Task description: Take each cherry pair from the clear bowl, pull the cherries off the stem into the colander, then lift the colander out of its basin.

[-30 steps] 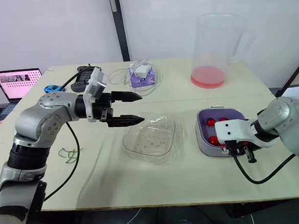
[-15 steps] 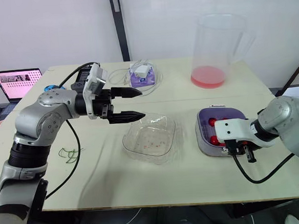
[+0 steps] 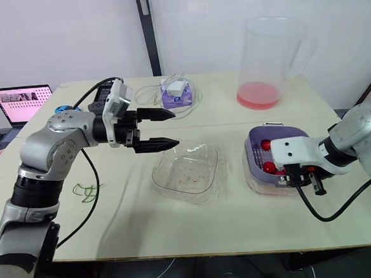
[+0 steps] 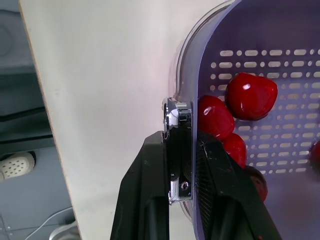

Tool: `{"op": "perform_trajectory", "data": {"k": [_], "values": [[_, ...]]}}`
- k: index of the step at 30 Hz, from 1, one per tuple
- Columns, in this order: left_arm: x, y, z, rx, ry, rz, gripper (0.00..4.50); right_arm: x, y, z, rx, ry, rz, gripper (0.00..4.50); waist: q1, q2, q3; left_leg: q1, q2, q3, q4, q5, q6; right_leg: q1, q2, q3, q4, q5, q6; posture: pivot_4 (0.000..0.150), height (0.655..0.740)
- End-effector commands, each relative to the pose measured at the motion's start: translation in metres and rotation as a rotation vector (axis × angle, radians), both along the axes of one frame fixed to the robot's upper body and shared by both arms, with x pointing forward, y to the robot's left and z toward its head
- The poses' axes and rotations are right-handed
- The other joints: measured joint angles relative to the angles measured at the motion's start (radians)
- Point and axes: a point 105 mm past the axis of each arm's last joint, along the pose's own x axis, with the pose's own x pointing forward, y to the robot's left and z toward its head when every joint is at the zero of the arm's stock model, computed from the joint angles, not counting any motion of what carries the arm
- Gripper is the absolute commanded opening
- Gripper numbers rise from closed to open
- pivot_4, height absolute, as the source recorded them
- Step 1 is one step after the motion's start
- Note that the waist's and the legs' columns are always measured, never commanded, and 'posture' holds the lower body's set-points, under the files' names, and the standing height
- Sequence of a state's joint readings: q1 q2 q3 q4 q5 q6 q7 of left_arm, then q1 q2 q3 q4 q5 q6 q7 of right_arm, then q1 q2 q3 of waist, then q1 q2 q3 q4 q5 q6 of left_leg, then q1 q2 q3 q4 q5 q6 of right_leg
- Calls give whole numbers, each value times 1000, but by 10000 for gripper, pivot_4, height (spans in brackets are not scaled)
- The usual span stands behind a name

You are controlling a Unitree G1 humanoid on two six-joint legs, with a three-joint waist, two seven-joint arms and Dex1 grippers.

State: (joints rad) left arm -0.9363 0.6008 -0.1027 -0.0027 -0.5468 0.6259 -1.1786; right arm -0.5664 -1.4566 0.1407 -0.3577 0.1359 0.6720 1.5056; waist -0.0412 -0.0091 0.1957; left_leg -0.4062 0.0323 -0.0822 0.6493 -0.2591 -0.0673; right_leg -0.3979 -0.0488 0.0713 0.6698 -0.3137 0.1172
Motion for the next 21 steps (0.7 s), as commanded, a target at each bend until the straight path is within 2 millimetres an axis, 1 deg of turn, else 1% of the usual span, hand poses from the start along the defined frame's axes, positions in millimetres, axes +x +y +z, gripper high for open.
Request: {"op": "perform_trajectory", "data": {"k": [1,6,13,17,21], "values": [[-1,1,10,-3,-57,-2,45000,0,-1,23,17,-74,-18,1851,0,0,0,0,0,0,0,0,0,0,0,0,0,0,0,1500,7332],[1,3,12,4,-70,6,45000,1,-5,27,16,-99,-43,1851,0,0,0,0,0,0,0,0,0,0,0,0,0,0,0,1500,7332],[1,2,13,2,-74,5,45000,-2,-1,30,43,-104,-53,1851,1,0,0,0,0,0,0,0,0,0,0,0,0,0,0,1500,7332],[3,4,11,5,-71,7,45000,-6,-2,32,47,-96,-69,1851,1,0,0,0,0,0,0,0,0,0,0,0,0,0,0,1500,7332],[3,4,10,7,-67,5,45000,-5,-5,34,40,-107,-85,1851,0,0,0,0,0,0,0,0,0,0,0,0,0,0,0,1500,7332]]}}
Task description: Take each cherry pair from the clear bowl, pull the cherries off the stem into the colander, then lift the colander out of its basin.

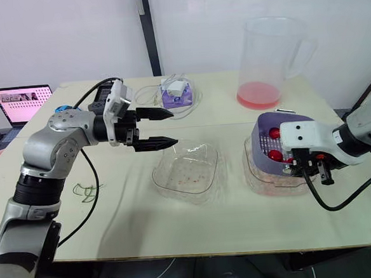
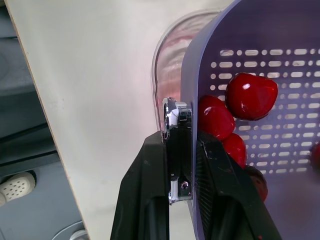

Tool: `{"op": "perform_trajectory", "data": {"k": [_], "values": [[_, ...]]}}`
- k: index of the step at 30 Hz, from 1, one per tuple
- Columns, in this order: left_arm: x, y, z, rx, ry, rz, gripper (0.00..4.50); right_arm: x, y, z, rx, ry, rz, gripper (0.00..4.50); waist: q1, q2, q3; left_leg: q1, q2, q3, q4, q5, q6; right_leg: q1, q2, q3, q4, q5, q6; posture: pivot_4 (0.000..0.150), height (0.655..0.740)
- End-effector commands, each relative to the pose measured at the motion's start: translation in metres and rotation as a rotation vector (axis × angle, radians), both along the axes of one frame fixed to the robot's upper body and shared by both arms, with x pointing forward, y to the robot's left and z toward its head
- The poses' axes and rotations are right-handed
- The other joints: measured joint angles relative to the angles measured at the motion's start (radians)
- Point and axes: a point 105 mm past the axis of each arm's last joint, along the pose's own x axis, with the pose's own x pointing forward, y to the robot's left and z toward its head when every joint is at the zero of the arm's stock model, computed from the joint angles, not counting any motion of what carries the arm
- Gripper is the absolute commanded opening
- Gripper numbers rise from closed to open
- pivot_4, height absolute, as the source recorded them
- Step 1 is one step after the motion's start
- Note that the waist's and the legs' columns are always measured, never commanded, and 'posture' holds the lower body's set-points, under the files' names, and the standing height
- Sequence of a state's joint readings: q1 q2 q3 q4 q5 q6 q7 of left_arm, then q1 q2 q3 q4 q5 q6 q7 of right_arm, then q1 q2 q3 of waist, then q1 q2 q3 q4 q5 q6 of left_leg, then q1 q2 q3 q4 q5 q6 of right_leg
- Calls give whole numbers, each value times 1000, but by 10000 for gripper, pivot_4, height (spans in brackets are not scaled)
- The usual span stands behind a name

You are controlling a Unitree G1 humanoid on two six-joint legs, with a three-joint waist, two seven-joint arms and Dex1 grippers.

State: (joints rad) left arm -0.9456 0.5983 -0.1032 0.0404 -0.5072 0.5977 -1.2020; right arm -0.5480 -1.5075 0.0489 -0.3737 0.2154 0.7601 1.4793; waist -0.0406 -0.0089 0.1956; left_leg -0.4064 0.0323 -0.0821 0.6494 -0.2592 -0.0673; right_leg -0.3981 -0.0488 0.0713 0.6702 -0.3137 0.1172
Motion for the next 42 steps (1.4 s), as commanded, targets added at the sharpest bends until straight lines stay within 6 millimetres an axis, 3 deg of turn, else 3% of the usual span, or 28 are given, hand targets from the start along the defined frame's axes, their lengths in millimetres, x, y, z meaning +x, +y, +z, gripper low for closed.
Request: {"op": "perform_trajectory", "data": {"k": [1,17,30,34,42], "values": [[-4,0,12,-5,-56,-14,45000,-1,-1,15,-14,-61,-12,1851,0,0,0,0,0,0,0,0,0,0,0,0,0,0,0,1500,7332],[-1,5,13,-48,-5,3,45000,1,1,14,-14,-63,1,1851,0,0,0,0,0,0,0,0,0,0,0,0,0,0,0,1500,7332],[5,20,-4,-61,38,71,45000,2,-2,15,14,-54,-16,1851,0,0,0,0,0,0,0,0,0,0,0,0,0,0,0,1500,7332],[18,35,-7,-120,21,197,45000,19,-11,33,13,-136,-18,1851,-4,0,0,0,0,0,0,0,0,-1,0,0,0,0,0,1500,7332],[12,74,-26,-206,-2,449,45000,94,19,61,-49,-196,192,1851,-31,1,0,-1,0,2,-2,3,-6,-5,0,2,2,0,0,1500,7332]]}}
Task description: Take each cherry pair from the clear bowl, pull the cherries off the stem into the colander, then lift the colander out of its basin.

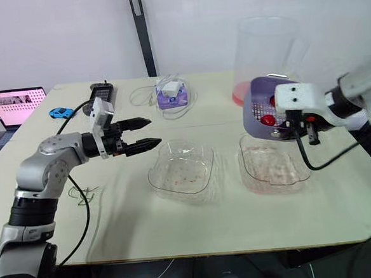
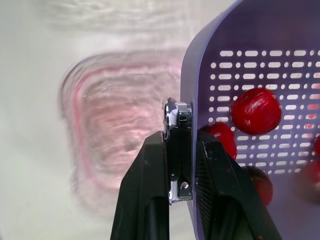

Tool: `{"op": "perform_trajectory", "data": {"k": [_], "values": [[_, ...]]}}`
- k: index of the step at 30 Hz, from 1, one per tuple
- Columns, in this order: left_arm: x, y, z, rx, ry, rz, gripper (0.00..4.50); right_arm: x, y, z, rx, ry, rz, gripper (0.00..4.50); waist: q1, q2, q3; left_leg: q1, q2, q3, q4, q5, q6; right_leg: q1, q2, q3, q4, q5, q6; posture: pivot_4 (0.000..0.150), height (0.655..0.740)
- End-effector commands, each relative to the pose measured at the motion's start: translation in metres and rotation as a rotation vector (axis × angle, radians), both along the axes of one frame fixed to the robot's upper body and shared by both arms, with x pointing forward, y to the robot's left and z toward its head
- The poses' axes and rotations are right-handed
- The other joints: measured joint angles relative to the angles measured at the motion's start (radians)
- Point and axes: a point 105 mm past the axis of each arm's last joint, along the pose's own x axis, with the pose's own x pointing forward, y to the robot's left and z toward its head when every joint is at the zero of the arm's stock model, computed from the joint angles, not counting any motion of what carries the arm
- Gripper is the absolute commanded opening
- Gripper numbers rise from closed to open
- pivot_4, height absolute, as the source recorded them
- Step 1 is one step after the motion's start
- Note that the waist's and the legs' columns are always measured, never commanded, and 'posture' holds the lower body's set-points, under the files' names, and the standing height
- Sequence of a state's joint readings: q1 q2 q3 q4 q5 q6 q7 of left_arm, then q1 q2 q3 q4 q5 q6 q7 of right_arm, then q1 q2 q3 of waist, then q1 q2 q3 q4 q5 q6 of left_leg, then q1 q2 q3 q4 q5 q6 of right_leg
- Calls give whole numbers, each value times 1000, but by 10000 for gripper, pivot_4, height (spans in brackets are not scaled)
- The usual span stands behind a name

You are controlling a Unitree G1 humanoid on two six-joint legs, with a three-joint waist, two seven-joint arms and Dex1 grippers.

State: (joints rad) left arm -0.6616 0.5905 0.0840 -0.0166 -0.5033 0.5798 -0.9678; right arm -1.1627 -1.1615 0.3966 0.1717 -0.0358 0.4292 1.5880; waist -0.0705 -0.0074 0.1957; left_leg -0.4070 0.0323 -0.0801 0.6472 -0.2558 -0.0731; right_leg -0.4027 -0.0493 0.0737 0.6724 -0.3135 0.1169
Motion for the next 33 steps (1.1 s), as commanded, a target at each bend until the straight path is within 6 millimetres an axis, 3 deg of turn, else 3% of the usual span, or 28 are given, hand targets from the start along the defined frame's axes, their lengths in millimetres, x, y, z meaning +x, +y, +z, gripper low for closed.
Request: {"op": "perform_trajectory", "data": {"k": [1,4,9,17,28,33], "values": [[-10,16,13,-23,-85,93,45000,23,0,16,-84,-43,34,1851,-1,0,0,-1,0,0,0,1,-1,-2,0,0,1,0,0,1500,7332],[-21,26,5,-28,-70,152,45000,45,19,14,-98,-26,98,1851,0,0,0,-2,0,0,-1,1,-2,-5,0,0,2,0,0,1500,7332],[-41,42,-3,-28,-56,257,45000,74,49,-15,-122,3,165,1851,2,-1,0,-2,0,1,0,2,-3,-4,-1,0,4,0,0,1500,7332],[-60,51,-5,-16,-52,326,45000,83,57,-61,-172,92,191,1851,7,-1,0,-2,-2,0,0,2,-4,-6,-3,-1,8,0,0,1500,7332],[-70,43,-3,-49,-33,296,45000,83,71,-79,-188,135,229,1851,2,-1,0,-2,-1,0,0,2,-4,-6,-2,-1,9,0,0,1500,7332],[-73,37,-2,-84,-12,256,45000,85,73,-74,-193,111,227,25220,2,-1,0,-2,-1,0,0,2,-4,-6,-2,-1,9,0,0,1500,7332]]}}
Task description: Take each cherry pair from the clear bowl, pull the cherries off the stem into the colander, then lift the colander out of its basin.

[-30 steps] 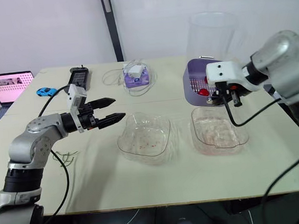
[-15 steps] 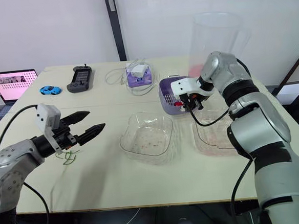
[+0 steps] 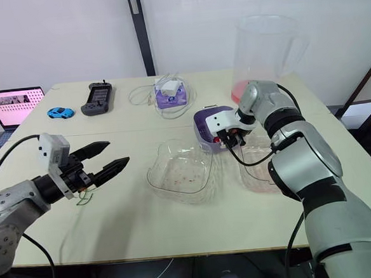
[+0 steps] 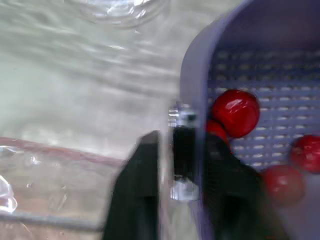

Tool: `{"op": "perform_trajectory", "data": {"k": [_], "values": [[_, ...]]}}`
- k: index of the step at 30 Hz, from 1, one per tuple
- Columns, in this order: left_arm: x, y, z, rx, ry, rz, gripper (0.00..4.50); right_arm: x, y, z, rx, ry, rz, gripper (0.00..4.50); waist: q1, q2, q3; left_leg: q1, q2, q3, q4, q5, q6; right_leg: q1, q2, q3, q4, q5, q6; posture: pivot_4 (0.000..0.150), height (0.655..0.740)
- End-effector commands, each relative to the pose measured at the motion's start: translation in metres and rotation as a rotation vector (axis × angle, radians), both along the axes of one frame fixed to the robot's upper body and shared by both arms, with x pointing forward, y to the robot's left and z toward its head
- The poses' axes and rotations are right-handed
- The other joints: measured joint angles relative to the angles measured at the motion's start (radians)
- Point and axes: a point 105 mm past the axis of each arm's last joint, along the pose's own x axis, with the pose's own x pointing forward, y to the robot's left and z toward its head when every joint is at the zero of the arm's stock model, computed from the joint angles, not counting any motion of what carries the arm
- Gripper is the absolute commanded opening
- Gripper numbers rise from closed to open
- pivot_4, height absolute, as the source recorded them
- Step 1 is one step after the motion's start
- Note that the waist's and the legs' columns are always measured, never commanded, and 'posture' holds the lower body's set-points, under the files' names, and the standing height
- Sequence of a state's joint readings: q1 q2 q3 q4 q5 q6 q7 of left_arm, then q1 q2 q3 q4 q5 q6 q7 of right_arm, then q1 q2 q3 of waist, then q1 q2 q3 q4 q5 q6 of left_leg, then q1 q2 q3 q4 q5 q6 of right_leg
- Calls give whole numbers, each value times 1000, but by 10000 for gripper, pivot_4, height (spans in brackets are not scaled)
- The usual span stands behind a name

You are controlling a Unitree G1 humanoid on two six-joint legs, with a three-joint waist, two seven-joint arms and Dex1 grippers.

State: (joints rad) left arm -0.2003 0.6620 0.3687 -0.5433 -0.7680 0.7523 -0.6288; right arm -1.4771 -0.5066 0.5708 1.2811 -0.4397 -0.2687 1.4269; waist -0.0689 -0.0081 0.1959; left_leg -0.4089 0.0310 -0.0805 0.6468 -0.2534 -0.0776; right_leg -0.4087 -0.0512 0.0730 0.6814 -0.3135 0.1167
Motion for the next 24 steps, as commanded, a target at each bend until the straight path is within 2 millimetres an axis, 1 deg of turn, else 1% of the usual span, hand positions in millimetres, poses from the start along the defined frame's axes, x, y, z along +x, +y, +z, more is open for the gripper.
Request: {"op": "perform_trajectory", "data": {"k": [1,2,3,4,6,8,10,14,16,20,22,24], "values": [[-5,-4,10,-6,-35,-24,45000,2,2,21,25,-44,1,30575,1,0,0,0,0,0,0,0,0,0,0,0,0,0,0,1500,7332],[-5,-4,11,-8,-33,-25,45000,2,3,23,32,-45,3,34835,1,0,0,0,0,0,0,0,0,0,0,0,0,0,0,1500,7332],[-5,-4,12,-12,-33,-29,45000,2,4,30,53,-54,6,40228,1,0,0,0,0,0,0,0,0,0,0,0,0,0,0,1500,7332],[-5,-4,13,-15,-34,-33,45000,2,5,42,81,-78,1,44494,0,0,0,0,0,0,0,0,0,0,0,0,0,0,0,1500,7332],[-5,-5,14,-17,-34,-46,45000,2,5,61,134,-110,-11,44494,0,0,0,0,0,0,0,0,0,0,0,0,0,0,0,1500,7332],[-5,-6,15,-29,-31,-69,45000,-3,0,87,213,-124,-43,44494,-1,1,0,0,0,0,0,0,0,0,0,0,0,0,0,1500,7332],[-3,-7,16,-47,-29,-90,45000,-7,-10,112,283,-156,-78,44494,1,1,0,0,0,0,-1,0,0,0,0,0,0,0,0,1500,7332],[6,-6,25,-105,-32,-113,45000,-22,-37,148,413,-190,-147,44494,4,0,0,0,0,0,0,-1,1,0,0,0,-1,0,0,1500,7332],[7,-10,30,-131,-29,-162,45000,-30,-50,162,479,-214,-150,44494,5,0,0,0,0,0,0,-1,2,1,0,0,-1,0,0,1500,7332],[11,-13,31,-106,-15,-228,45000,-48,-78,190,655,-288,-191,44494,0,1,1,0,0,1,-1,-1,2,0,0,0,-1,0,0,1500,7332],[10,-13,31,-88,-1,-272,45000,-60,-104,194,724,-317,-247,44494,0,1,1,0,0,1,-2,-1,2,0,0,0,-1,0,0,1500,7332],[9,-13,29,-66,34,-312,45000,-74,-128,191,767,-340,-294,44494,2,0,1,0,0,1,-2,-1,2,0,0,0,-1,0,0,1500,7332]]}}
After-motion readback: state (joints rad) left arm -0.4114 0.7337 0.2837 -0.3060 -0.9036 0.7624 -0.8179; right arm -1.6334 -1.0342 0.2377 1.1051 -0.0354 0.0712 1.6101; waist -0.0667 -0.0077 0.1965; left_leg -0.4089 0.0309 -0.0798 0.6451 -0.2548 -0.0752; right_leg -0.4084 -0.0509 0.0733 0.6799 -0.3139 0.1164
